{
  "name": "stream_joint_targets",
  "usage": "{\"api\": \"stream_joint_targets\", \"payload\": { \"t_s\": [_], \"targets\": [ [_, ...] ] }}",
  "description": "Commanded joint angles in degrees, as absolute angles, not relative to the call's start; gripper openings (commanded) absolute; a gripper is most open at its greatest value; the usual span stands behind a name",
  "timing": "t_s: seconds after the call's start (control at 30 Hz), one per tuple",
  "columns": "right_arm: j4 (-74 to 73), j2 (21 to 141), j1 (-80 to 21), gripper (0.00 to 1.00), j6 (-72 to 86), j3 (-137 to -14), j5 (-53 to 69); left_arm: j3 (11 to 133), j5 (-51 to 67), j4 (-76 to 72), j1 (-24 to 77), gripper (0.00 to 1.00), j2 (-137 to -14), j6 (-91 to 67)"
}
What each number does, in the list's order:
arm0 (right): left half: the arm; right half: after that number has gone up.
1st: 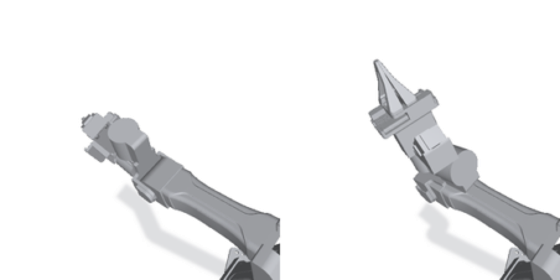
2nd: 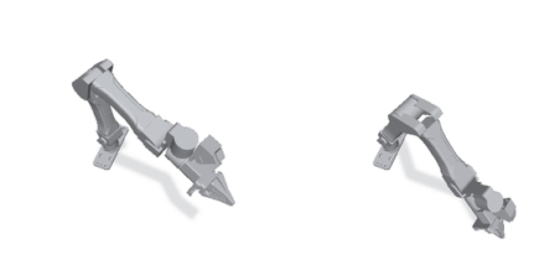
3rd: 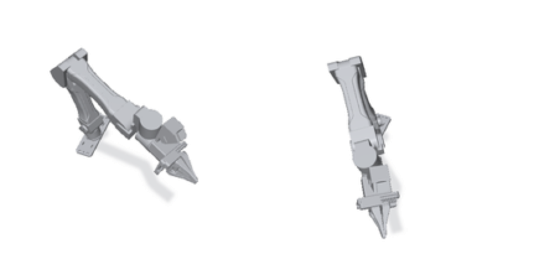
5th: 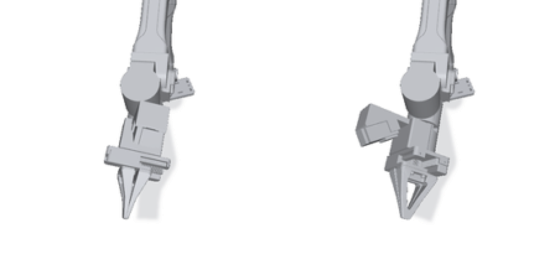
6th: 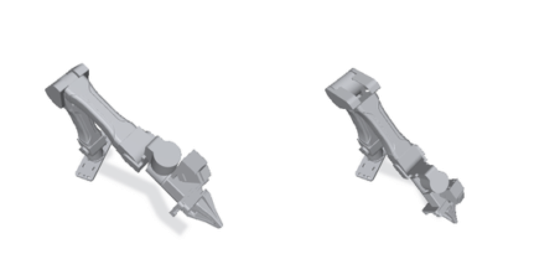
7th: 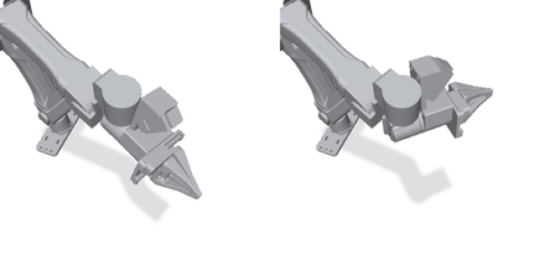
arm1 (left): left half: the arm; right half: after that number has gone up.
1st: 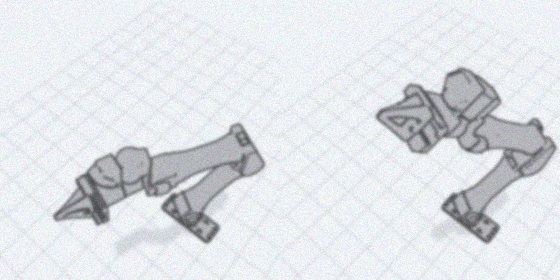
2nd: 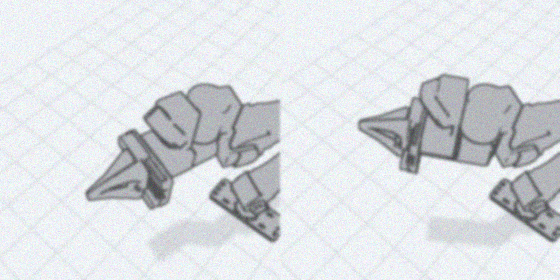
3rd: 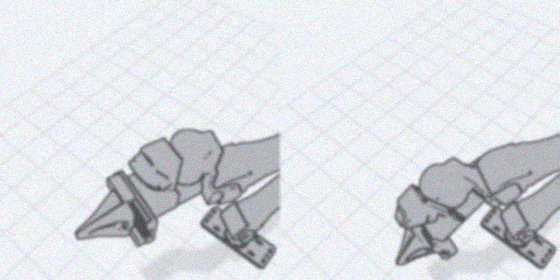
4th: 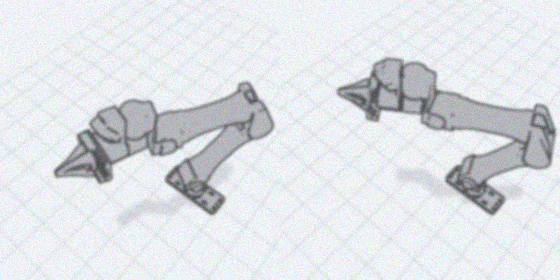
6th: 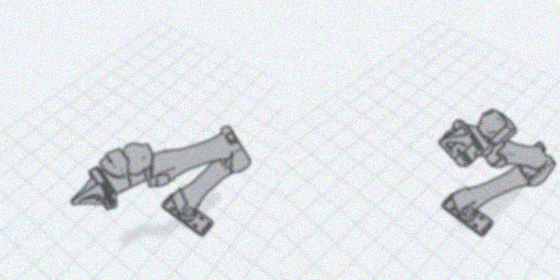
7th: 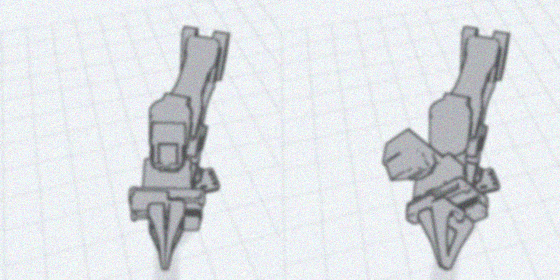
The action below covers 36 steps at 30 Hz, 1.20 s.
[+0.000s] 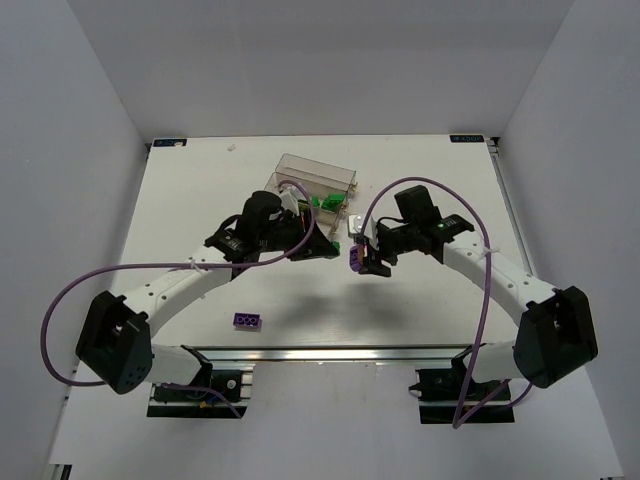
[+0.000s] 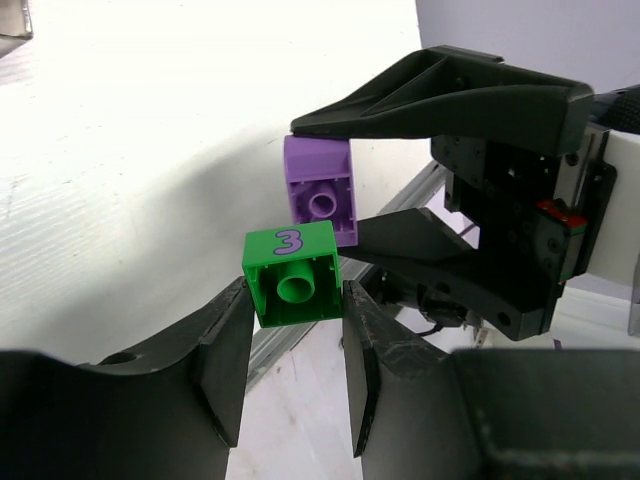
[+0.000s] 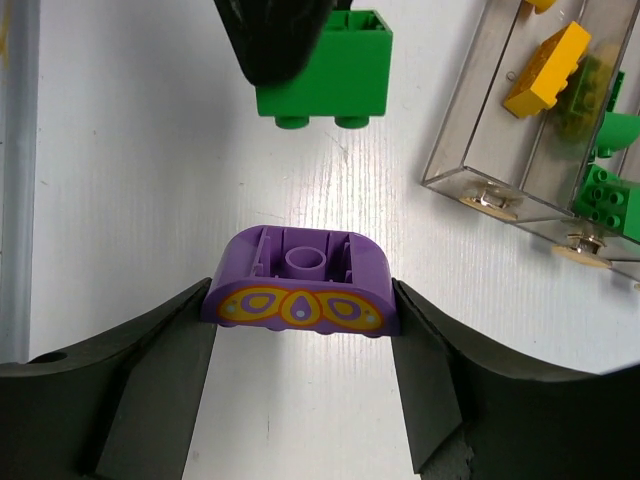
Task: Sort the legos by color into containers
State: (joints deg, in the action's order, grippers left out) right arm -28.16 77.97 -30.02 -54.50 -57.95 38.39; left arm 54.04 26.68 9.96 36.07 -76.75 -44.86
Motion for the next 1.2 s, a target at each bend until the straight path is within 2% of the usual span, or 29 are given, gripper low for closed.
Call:
{"api": "stream_joint_targets", "payload": {
  "t_s": [0.0,0.13,0.27,0.43,0.73,0.9,1.0,1.13,1.17],
  "targets": [
    [-28.2,77.0,-29.4,0.0,-55.0,-57.6,38.2,56.0,25.0,11.8,35.9,0.04,-74.1,-43.1],
    [-27.5,76.8,-28.9,0.0,-53.7,-57.4,37.2,58.6,22.0,15.2,34.5,0.03,-74.4,-41.6],
    [-25.2,76.6,-27.7,0.0,-48.6,-57.9,34.6,63.5,13.9,19.3,32.4,0.02,-76.9,-40.1],
    [-22.4,75.8,-26.4,0.0,-41.1,-58.5,32.5,72.1,5.6,23.1,29.0,0.03,-85.9,-39.1],
    [-20.4,75.4,-25.2,0.0,-36.3,-59.4,31.1,89.8,1.0,26.3,26.5,0.05,-104.6,-33.7],
    [-19.9,75.6,-25.0,0.0,-35.4,-59.8,31.9,97.0,-2.3,28.4,24.7,0.06,-110.8,-32.7],
    [-19.4,75.7,-24.7,0.0,-35.3,-59.7,31.9,100.1,-2.5,29.8,24.2,0.11,-114.0,-32.0],
    [-18.7,76.9,-24.5,0.0,-34.2,-60.5,31.2,103.4,-2.1,31.4,23.6,0.34,-117.2,-31.4],
    [-18.4,77.1,-24.3,0.0,-33.6,-60.7,30.9,103.6,-1.8,31.6,23.6,0.44,-117.5,-31.3]
  ]
}}
